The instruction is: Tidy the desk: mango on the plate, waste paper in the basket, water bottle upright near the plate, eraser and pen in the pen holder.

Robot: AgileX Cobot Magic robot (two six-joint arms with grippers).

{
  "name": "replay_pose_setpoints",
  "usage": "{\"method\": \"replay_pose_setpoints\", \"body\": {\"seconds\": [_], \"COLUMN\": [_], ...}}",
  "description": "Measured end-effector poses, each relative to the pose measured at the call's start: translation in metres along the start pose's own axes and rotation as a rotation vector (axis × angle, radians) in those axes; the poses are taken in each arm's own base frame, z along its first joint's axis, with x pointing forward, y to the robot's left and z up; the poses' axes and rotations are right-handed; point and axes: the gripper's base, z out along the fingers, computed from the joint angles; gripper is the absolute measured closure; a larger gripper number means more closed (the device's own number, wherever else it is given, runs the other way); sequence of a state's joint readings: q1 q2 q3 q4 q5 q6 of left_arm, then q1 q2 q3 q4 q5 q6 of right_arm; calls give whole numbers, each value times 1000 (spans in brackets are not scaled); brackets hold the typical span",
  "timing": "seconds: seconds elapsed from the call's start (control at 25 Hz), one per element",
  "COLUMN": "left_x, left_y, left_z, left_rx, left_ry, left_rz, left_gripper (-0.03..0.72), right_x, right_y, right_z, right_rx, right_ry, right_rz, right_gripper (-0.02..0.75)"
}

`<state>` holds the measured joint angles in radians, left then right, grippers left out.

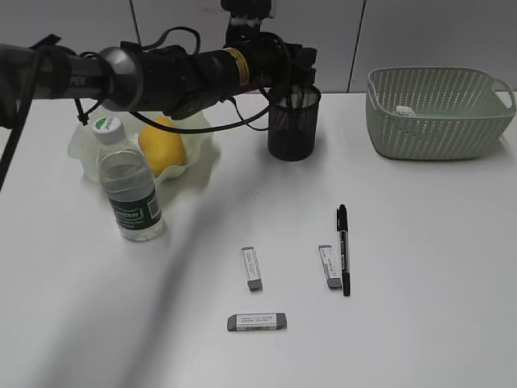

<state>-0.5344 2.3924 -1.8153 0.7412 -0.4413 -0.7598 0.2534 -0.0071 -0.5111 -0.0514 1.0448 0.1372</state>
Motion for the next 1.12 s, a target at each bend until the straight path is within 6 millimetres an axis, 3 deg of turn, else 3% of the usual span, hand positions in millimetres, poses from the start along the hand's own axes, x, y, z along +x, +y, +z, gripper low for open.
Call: {"method": "replay_pose_setpoints", "body": {"seconds": [0.16, 0.28, 0.4, 0.52, 0.64, 0.84, 1.12], "left_x": [-2, -17, -61, -116, -145, -129, -104], "left_y": [0, -2, -8, -21, -32, -56, -95], "left_z": [0, -6, -28, -69, -124, -223, -397], "left_rx": [3, -11, -105, -276, -449, -437, -459], "left_ry": [-5, -10, 12, 69, 198, 459, 546], "left_rz": [2, 7, -25, 3, 58, 21, -82], "left_gripper": [342, 300, 300, 337, 371, 384, 384], "right_x": [0, 0, 0, 0, 0, 0, 0], "right_y": [0, 0, 0, 0, 0, 0, 0], "right_z": [0, 0, 0, 0, 0, 0, 0], "right_rx": [0, 0, 0, 0, 0, 0, 0], "right_ry": [0, 0, 0, 0, 0, 0, 0], "right_rz": [0, 0, 0, 0, 0, 0, 0], "right_gripper": [354, 354, 354, 354, 354, 354, 354]}}
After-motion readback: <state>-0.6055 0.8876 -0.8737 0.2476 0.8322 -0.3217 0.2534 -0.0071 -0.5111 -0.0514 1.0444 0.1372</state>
